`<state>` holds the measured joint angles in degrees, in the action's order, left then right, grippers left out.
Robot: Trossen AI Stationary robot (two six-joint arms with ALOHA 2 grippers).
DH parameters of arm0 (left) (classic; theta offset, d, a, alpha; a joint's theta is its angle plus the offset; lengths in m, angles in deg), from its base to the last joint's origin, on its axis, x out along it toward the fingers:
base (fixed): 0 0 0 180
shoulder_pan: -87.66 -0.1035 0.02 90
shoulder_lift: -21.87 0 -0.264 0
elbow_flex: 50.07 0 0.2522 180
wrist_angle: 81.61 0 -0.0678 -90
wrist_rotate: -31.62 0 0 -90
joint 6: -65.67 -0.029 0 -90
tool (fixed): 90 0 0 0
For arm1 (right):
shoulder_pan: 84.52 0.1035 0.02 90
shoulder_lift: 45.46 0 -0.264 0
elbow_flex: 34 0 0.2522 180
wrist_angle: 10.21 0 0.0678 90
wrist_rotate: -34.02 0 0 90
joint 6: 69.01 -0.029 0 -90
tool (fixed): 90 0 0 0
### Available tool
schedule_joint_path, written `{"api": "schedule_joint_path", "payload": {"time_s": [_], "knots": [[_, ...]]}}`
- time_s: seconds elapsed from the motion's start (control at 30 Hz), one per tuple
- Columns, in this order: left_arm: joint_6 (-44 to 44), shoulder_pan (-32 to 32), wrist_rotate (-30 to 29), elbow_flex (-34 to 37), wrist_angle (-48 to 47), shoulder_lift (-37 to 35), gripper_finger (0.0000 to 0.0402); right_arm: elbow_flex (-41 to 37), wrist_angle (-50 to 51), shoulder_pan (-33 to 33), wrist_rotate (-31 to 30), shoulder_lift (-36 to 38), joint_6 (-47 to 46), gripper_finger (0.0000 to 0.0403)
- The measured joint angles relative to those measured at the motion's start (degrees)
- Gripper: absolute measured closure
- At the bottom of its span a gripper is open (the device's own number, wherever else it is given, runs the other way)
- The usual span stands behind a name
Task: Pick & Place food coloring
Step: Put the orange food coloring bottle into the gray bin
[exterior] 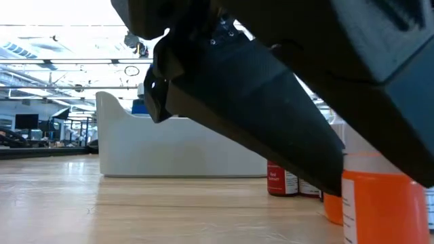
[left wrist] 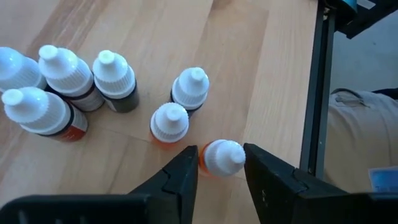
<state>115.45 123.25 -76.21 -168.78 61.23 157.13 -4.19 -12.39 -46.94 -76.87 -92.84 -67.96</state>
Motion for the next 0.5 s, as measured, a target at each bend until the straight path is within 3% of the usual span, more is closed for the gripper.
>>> {"api": "schedule_joint_path", "payload": {"time_s": [0.5], "knots": [[-1.03, -0.52, 0.85, -0.05, -0.54, -1.61, 0.0270, 0.00, -0.02, -0.01, 0.01, 0.00, -0.01, 0.0403]]}}
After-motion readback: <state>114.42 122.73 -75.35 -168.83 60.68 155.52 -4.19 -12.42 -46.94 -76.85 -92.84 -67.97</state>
